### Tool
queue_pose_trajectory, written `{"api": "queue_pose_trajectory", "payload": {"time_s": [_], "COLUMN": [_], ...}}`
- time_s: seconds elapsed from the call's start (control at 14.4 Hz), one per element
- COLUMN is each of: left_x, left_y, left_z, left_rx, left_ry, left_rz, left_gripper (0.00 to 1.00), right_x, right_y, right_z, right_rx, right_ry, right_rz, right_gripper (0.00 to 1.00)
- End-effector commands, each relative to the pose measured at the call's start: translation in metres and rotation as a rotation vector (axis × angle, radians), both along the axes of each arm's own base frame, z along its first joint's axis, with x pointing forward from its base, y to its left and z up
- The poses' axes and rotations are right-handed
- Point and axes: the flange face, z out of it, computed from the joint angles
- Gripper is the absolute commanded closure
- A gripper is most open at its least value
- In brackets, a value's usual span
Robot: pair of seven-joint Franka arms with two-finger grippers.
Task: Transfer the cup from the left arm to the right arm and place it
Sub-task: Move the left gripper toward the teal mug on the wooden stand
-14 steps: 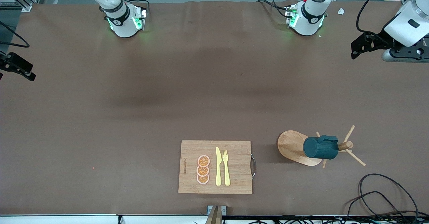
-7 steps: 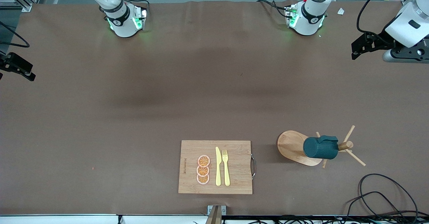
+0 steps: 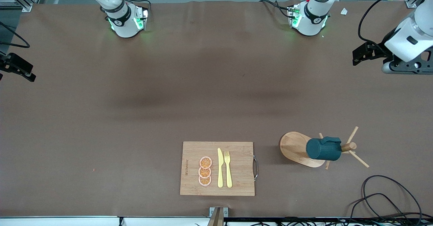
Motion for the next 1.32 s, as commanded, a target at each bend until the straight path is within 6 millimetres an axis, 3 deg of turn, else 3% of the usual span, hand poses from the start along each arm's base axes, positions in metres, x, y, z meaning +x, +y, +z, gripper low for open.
{"api": "queue_pose_trajectory", "payload": {"time_s": [0.0,0.14,0.35,0.49,0.69,0.97,1.11,1.25], "left_x": [0.012,0.021,0.043,0.057,0.076,0.101,0.106,0.106], "left_y": [0.027,0.037,0.077,0.080,0.066,0.015,-0.004,-0.008], "left_z": [-0.011,-0.015,-0.032,-0.044,-0.061,-0.086,-0.104,-0.125], "left_rx": [0.000,-0.017,-0.197,-0.223,-0.240,-0.308,-0.343,-0.387], "left_ry": [0.009,-0.016,-0.013,-0.023,-0.037,-0.078,-0.085,-0.133], "left_rz": [0.197,0.366,0.647,0.799,1.040,1.335,1.485,1.563], "left_gripper": [0.00,0.00,0.00,0.00,0.00,0.00,0.00,0.00], "right_x": [-0.007,-0.007,-0.007,-0.006,-0.006,-0.005,-0.005,-0.005], "right_y": [-0.001,-0.001,-0.001,0.000,0.001,0.002,0.002,0.002], "right_z": [0.002,0.002,0.002,0.002,0.002,0.002,0.002,0.002], "right_rx": [-0.013,-0.015,-0.015,-0.015,-0.015,-0.015,-0.015,-0.015], "right_ry": [-0.006,-0.006,-0.008,-0.009,-0.011,-0.012,-0.011,-0.012], "right_rz": [0.011,0.011,0.012,0.014,0.016,0.017,0.017,0.017], "right_gripper": [0.00,0.00,0.00,0.00,0.00,0.00,0.00,0.00]}}
